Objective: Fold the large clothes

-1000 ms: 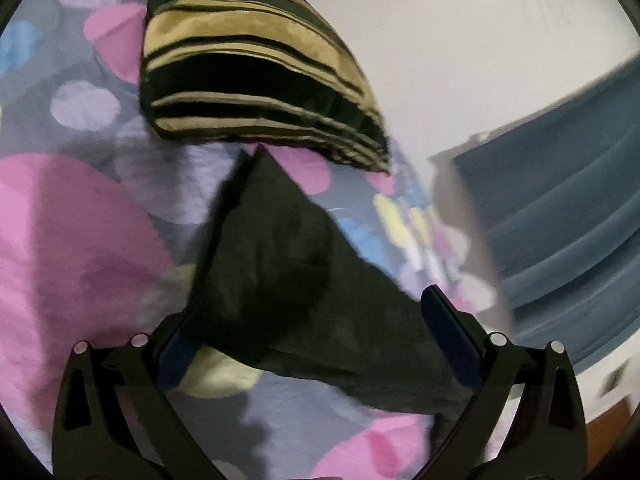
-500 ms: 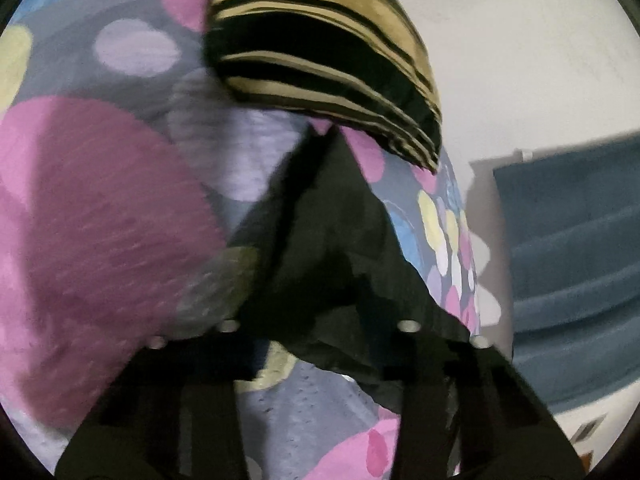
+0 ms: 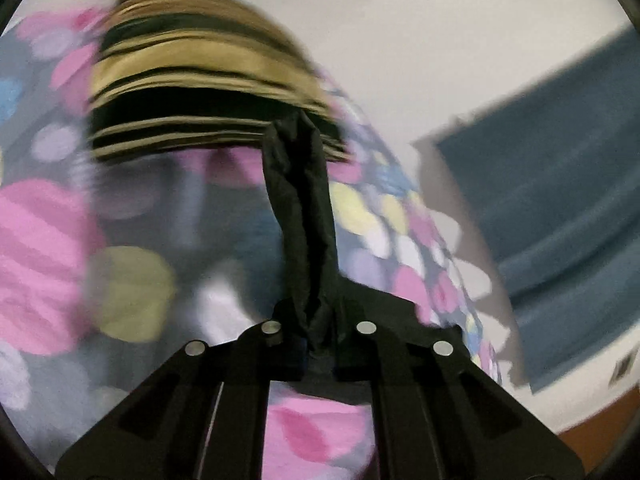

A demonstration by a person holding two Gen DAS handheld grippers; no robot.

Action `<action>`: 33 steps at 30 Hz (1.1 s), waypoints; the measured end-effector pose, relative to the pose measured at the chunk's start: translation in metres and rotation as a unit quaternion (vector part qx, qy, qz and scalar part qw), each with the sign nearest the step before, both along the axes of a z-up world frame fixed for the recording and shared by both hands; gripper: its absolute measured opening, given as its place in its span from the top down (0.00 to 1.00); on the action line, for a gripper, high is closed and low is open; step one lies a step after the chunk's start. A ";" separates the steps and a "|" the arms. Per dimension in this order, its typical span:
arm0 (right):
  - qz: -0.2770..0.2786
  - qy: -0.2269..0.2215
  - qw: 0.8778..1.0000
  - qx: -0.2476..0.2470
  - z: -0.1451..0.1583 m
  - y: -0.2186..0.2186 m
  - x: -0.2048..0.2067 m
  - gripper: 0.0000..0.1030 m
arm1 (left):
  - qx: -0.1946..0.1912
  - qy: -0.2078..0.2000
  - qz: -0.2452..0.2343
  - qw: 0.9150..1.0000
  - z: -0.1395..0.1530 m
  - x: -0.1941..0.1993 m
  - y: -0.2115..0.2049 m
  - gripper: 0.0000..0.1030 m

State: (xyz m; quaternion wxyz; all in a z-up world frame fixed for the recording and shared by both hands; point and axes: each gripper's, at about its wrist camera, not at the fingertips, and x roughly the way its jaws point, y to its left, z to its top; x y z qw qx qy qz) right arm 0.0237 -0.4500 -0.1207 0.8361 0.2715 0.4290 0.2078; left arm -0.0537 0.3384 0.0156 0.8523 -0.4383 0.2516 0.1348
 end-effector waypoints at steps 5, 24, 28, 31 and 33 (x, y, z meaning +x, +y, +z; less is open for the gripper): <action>-0.001 -0.002 1.000 -0.001 0.000 0.000 -0.001 0.18 | 0.022 -0.035 -0.083 0.996 0.039 0.043 -0.071 0.94; -0.003 -0.005 1.000 0.015 -0.002 -0.005 -0.002 0.18 | 0.034 -0.036 -0.355 0.933 0.039 0.162 -0.373 0.94; -0.003 -0.006 1.000 0.019 -0.003 -0.006 -0.002 0.18 | 0.034 -0.001 -0.382 0.924 0.007 0.176 -0.414 0.94; -0.004 -0.007 1.000 0.020 -0.003 -0.006 -0.003 0.18 | 0.041 0.022 -0.394 0.918 -0.014 0.183 -0.440 0.94; -0.004 -0.007 1.000 0.022 -0.004 -0.006 -0.003 0.18 | 0.047 0.031 -0.398 0.916 -0.024 0.190 -0.451 0.95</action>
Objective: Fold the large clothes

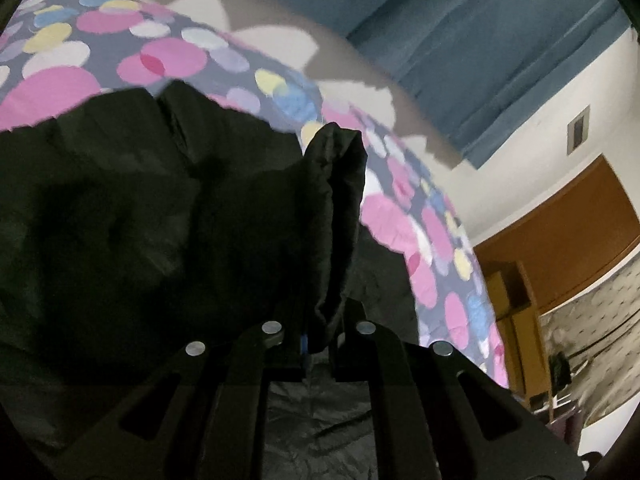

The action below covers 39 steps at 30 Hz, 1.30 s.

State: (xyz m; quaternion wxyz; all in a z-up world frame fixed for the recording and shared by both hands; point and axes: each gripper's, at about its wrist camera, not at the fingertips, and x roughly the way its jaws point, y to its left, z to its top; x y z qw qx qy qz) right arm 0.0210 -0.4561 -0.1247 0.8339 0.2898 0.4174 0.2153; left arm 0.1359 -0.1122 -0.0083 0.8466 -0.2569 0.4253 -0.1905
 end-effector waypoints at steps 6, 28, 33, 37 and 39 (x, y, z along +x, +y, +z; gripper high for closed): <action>-0.001 -0.001 1.000 0.003 -0.001 0.000 0.000 0.18 | 0.046 0.019 -0.016 0.999 -0.025 0.002 -0.027 0.95; -0.008 0.005 1.000 -0.014 0.007 0.004 -0.003 0.18 | 0.062 -0.006 -0.094 0.994 -0.001 -0.051 -0.022 0.59; -0.012 -0.008 0.998 -0.054 0.045 0.025 -0.005 0.18 | 0.071 -0.025 -0.025 0.997 0.015 -0.066 0.068 0.58; 0.020 -0.024 0.999 -0.023 0.070 0.051 0.020 0.18 | 0.086 -0.010 0.067 0.994 0.007 -0.062 0.155 0.58; 0.034 -0.023 0.999 -0.029 0.074 0.067 0.042 0.18 | 0.090 0.002 0.096 0.991 -0.002 -0.061 0.187 0.58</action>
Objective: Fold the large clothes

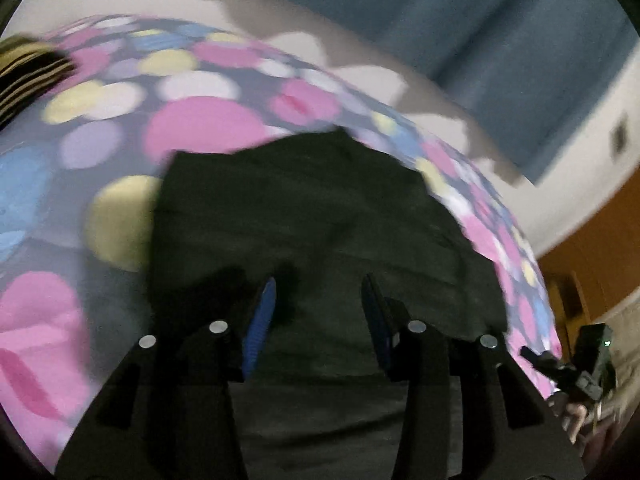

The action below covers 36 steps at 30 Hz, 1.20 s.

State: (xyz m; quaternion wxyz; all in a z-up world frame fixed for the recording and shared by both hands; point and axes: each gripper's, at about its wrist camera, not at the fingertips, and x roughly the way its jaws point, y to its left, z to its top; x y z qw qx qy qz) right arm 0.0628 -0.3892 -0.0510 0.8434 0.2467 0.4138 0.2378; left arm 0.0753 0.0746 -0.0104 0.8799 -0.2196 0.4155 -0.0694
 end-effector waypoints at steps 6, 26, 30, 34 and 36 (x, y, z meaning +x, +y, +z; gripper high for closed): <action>0.010 0.055 0.998 -0.019 -0.025 0.047 0.079 0.23 | 0.009 0.036 0.065 0.997 -0.036 0.004 0.058 0.58; 0.018 0.084 0.995 -0.045 -0.059 0.068 0.102 0.69 | -0.002 0.046 0.048 0.998 -0.067 0.045 0.079 0.69; 0.018 0.083 0.996 -0.042 -0.061 0.066 0.100 0.69 | -0.021 0.031 0.057 0.998 -0.057 0.050 0.090 0.65; 0.019 0.083 0.996 -0.039 -0.062 0.065 0.100 0.69 | -0.013 0.069 0.062 0.996 -0.072 0.072 0.094 0.64; 0.018 0.084 0.996 -0.035 -0.063 0.065 0.100 0.68 | 0.001 0.075 0.055 0.996 -0.081 0.076 0.092 0.64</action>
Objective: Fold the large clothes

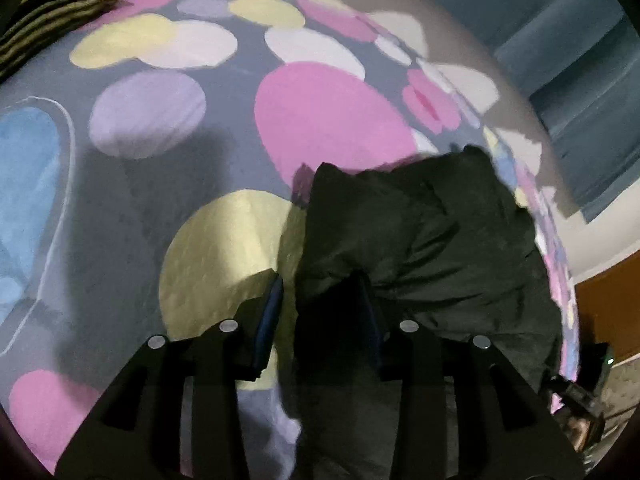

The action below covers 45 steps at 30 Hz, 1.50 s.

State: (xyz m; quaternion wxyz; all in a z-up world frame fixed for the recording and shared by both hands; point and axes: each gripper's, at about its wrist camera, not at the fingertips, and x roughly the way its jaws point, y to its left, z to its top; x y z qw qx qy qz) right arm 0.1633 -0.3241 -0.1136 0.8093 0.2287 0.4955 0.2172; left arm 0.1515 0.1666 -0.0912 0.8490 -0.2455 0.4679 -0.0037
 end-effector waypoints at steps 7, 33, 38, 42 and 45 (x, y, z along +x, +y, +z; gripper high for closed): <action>-0.003 -0.001 1.000 0.004 0.000 -0.001 -0.001 0.69 | 0.006 -0.026 -0.025 0.999 0.017 -0.034 -0.009 0.64; -0.085 0.036 0.996 0.008 -0.004 -0.180 -0.201 0.36 | -0.091 -0.005 -0.116 0.989 0.015 -0.250 -0.030 0.50; -0.026 0.040 0.997 0.060 -0.007 -0.169 -0.236 0.35 | -0.105 -0.002 -0.152 0.983 0.012 -0.279 -0.054 0.50; 0.005 0.042 0.997 0.065 -0.004 -0.155 -0.250 0.38 | -0.121 -0.007 -0.152 0.981 0.008 -0.291 -0.062 0.50; 0.017 0.043 0.998 0.042 -0.003 -0.147 -0.257 0.47 | -0.130 -0.003 -0.159 0.979 0.006 -0.293 -0.065 0.51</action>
